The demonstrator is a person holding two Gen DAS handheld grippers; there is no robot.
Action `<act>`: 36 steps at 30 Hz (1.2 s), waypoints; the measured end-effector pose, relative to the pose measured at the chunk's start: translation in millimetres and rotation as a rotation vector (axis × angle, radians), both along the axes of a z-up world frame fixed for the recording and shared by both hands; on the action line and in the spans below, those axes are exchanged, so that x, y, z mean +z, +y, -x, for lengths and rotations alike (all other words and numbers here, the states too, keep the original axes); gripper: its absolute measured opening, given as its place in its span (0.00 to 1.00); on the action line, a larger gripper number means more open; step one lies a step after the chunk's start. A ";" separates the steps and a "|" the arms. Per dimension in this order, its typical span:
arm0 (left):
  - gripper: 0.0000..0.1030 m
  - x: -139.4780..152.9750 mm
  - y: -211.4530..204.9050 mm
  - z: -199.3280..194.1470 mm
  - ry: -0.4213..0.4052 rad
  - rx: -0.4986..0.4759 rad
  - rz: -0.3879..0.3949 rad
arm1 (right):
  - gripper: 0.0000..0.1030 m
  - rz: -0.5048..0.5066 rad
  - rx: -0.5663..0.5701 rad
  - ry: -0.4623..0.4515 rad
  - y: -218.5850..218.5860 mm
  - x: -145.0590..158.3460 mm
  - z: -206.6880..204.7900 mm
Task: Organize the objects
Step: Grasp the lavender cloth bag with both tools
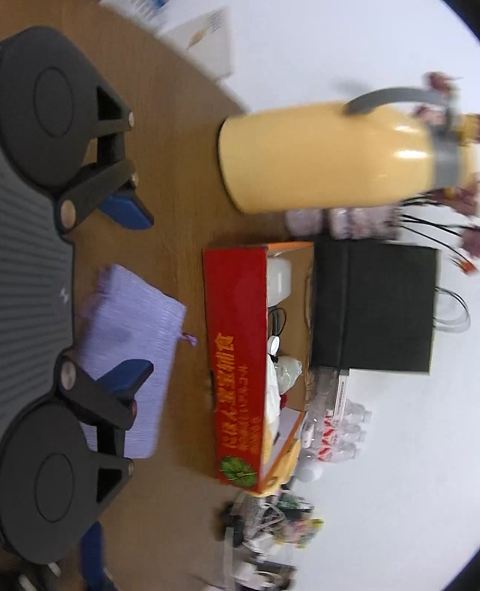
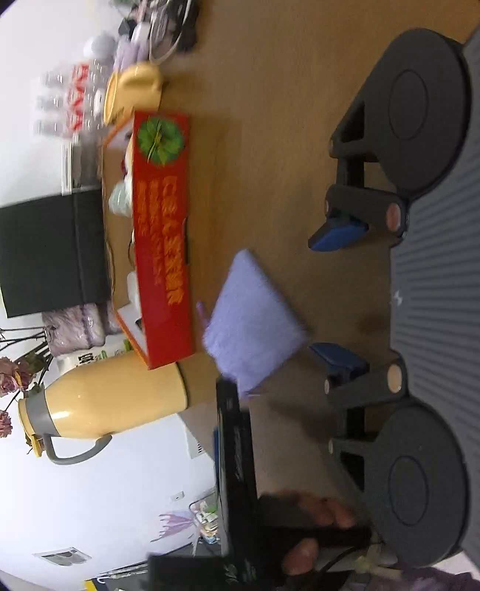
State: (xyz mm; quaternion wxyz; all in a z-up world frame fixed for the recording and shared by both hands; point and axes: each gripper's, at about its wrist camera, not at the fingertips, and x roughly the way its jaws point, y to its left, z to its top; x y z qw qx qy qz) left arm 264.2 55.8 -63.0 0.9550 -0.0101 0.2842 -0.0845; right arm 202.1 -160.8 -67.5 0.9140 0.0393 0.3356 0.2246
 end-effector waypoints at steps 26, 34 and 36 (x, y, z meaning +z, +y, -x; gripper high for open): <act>0.32 -11.9 -35.0 18.0 0.100 -0.047 0.083 | 0.18 0.192 -0.054 -0.085 8.2 -11.1 -48.0; 0.03 5.7 -50.0 81.7 0.067 -0.061 0.128 | 0.07 0.115 -0.055 -0.099 -11.4 5.0 10.2; 0.01 11.0 -54.2 101.7 0.058 -0.069 0.145 | 0.07 0.031 -0.055 -0.075 -23.8 10.3 28.2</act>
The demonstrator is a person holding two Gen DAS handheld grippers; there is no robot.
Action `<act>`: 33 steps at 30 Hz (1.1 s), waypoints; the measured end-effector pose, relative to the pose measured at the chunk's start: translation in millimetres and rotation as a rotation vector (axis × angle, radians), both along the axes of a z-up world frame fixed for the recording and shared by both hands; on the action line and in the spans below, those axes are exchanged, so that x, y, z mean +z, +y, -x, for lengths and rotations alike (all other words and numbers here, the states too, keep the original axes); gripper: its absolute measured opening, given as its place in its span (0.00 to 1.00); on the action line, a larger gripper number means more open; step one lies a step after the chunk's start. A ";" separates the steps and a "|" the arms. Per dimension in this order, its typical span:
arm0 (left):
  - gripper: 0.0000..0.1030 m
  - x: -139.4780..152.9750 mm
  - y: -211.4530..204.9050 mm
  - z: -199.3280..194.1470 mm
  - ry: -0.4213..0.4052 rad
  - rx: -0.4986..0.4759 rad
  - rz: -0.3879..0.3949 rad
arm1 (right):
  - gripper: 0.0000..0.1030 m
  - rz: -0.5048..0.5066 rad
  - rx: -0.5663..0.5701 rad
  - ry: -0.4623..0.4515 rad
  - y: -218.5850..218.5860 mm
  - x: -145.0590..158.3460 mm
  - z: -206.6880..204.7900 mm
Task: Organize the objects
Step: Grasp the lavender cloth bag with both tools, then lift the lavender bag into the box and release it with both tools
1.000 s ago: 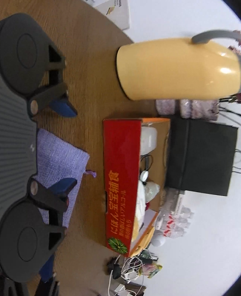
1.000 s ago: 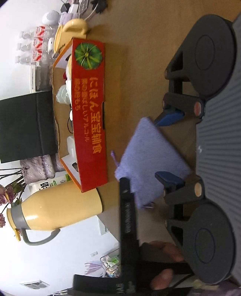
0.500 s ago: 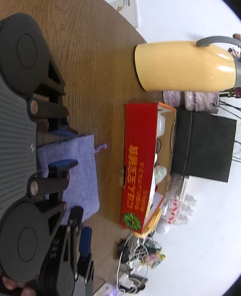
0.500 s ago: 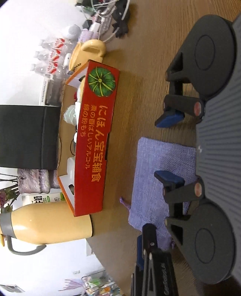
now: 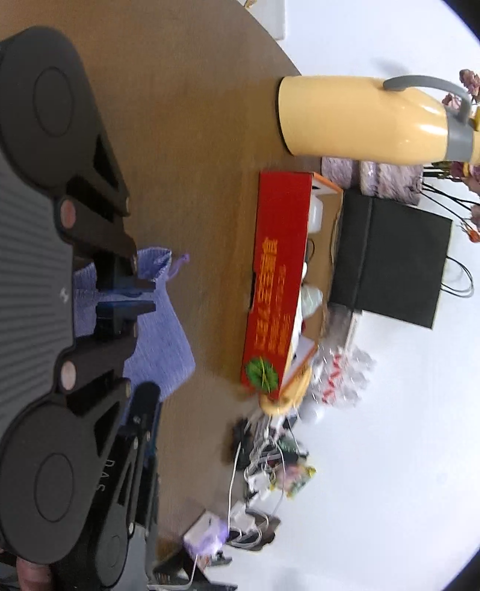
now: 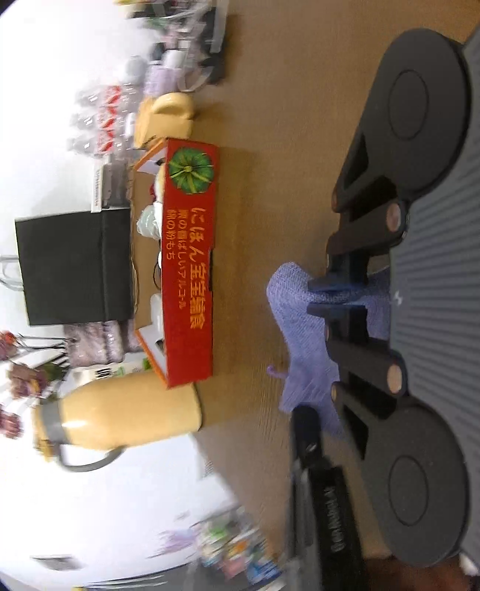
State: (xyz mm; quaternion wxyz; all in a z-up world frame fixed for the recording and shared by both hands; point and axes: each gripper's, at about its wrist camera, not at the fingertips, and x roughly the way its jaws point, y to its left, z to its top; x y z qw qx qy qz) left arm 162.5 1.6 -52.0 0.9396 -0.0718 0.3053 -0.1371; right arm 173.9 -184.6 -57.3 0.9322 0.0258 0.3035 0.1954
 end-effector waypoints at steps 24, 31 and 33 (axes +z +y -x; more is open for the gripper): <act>0.00 94.6 -22.8 -214.2 -0.224 0.056 -0.131 | 0.07 -0.065 -0.080 -0.128 -14.4 83.3 -204.7; 0.07 50.5 -37.4 -325.9 -0.113 0.070 -0.227 | 0.21 -0.048 -0.119 0.007 4.3 43.9 -319.1; 0.22 42.7 -32.8 -332.5 -0.134 0.096 -0.228 | 0.49 -0.039 -0.140 0.018 5.6 33.2 -327.7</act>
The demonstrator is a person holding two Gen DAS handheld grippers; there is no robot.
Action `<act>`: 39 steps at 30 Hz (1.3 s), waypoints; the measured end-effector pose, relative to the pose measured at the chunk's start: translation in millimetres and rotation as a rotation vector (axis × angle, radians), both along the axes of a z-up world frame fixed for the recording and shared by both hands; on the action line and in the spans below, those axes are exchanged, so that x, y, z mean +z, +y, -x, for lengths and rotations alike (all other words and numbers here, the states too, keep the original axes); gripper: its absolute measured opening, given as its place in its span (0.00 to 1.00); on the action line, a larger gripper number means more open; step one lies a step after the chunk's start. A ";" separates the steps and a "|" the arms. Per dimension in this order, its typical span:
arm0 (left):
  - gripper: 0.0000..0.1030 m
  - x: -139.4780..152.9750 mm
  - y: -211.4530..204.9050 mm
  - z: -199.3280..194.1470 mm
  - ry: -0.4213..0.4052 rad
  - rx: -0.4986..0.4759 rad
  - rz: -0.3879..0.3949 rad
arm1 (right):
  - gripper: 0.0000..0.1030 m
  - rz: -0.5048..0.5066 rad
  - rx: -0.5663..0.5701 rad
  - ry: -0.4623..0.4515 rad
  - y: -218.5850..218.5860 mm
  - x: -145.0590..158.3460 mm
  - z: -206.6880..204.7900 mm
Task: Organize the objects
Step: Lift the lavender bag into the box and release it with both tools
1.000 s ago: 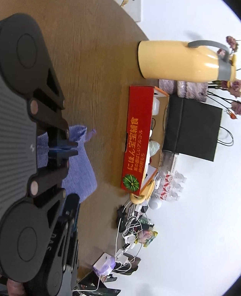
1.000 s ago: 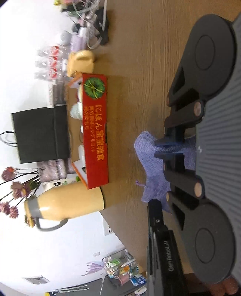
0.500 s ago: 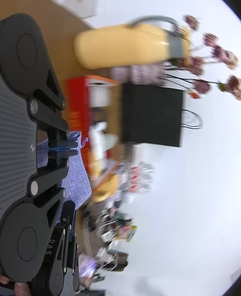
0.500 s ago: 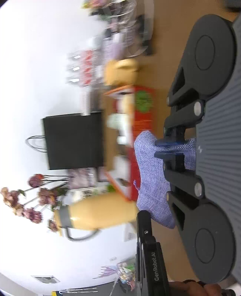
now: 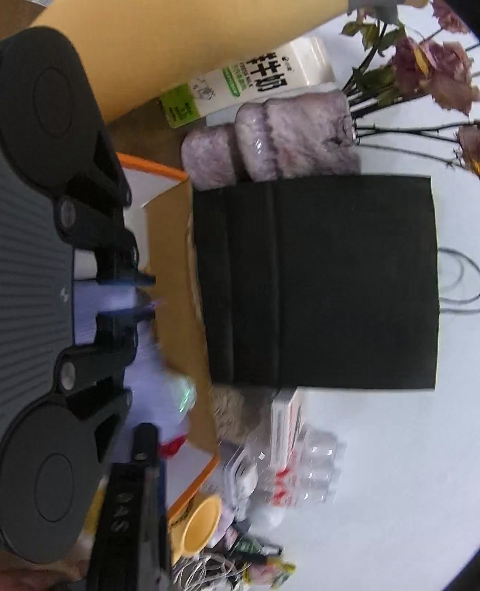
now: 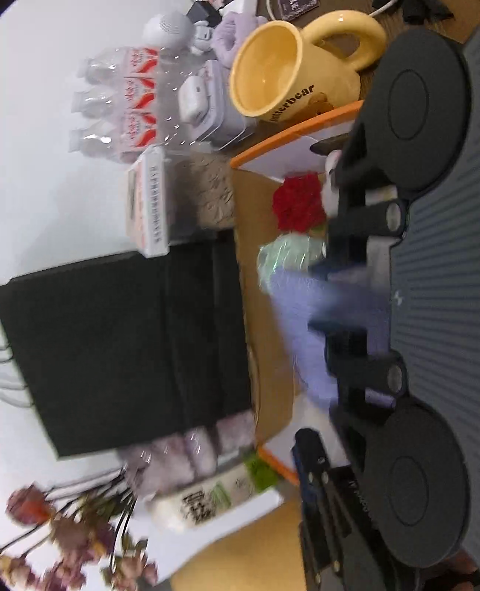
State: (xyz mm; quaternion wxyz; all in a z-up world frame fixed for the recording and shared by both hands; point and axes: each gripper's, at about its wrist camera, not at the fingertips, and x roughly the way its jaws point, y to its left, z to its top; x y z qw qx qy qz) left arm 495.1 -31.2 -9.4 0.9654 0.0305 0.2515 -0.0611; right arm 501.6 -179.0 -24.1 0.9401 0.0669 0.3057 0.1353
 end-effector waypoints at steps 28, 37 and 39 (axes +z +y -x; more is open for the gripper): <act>1.00 31.2 17.8 379.4 0.004 0.000 0.055 | 1.00 0.074 0.022 -0.088 -73.3 51.1 347.9; 1.00 28.5 13.0 465.5 0.098 0.076 0.066 | 1.00 0.127 -0.031 -0.033 -73.5 49.0 458.8; 1.00 33.4 13.6 476.5 0.070 0.088 0.064 | 1.00 0.091 -0.031 -0.027 -75.4 50.5 469.4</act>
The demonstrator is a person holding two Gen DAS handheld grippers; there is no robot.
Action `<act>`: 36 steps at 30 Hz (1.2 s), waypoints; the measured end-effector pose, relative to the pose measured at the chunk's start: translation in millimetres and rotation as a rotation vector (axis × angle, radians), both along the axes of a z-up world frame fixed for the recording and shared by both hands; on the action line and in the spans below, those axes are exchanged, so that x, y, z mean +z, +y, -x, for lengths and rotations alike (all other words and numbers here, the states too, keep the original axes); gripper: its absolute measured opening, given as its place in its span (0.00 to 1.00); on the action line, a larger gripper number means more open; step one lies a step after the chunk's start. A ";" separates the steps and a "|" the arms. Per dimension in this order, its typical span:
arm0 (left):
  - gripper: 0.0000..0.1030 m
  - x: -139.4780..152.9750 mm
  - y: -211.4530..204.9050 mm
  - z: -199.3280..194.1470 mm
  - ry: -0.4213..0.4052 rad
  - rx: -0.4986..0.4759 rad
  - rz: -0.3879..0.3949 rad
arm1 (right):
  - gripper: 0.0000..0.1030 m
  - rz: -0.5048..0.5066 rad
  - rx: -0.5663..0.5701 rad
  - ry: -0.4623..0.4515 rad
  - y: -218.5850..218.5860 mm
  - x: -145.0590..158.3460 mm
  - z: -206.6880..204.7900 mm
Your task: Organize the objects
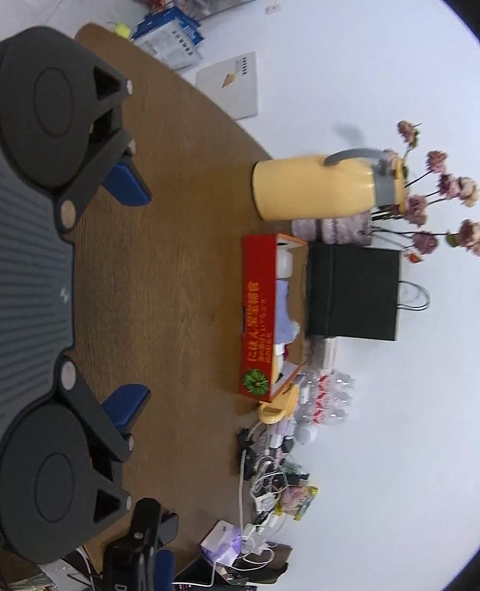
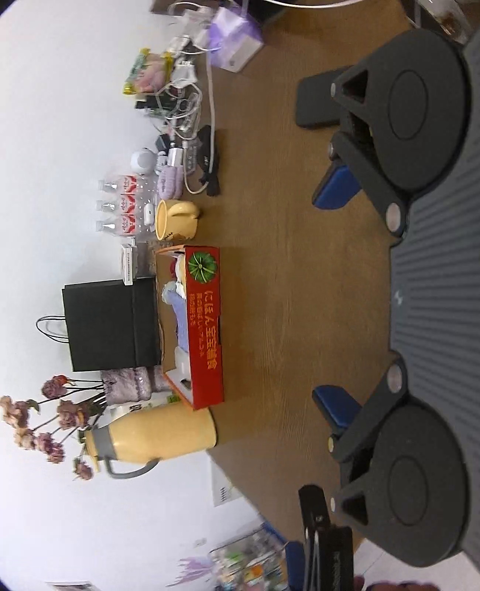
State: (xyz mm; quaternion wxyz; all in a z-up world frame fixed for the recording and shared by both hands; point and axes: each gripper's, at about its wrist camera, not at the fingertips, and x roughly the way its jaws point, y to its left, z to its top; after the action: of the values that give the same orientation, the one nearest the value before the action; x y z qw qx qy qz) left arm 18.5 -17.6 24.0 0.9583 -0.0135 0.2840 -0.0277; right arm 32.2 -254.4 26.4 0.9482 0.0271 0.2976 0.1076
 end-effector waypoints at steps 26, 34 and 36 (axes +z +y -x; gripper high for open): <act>1.00 8.6 7.2 44.8 -0.054 -0.009 0.005 | 1.00 0.071 0.033 -0.027 38.7 0.6 30.6; 1.00 7.3 7.5 45.2 -0.045 -0.007 0.002 | 1.00 0.061 0.027 -0.019 37.3 -0.4 30.6; 1.00 7.1 8.1 45.4 -0.046 -0.008 -0.001 | 1.00 0.062 0.022 -0.013 37.0 -1.2 30.0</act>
State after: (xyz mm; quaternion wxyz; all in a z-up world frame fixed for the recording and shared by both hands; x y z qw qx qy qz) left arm -26.9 -9.4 31.1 0.9645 -0.0111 0.2619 -0.0317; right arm 2.3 -217.4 25.2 0.9493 -0.0066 0.2948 0.1090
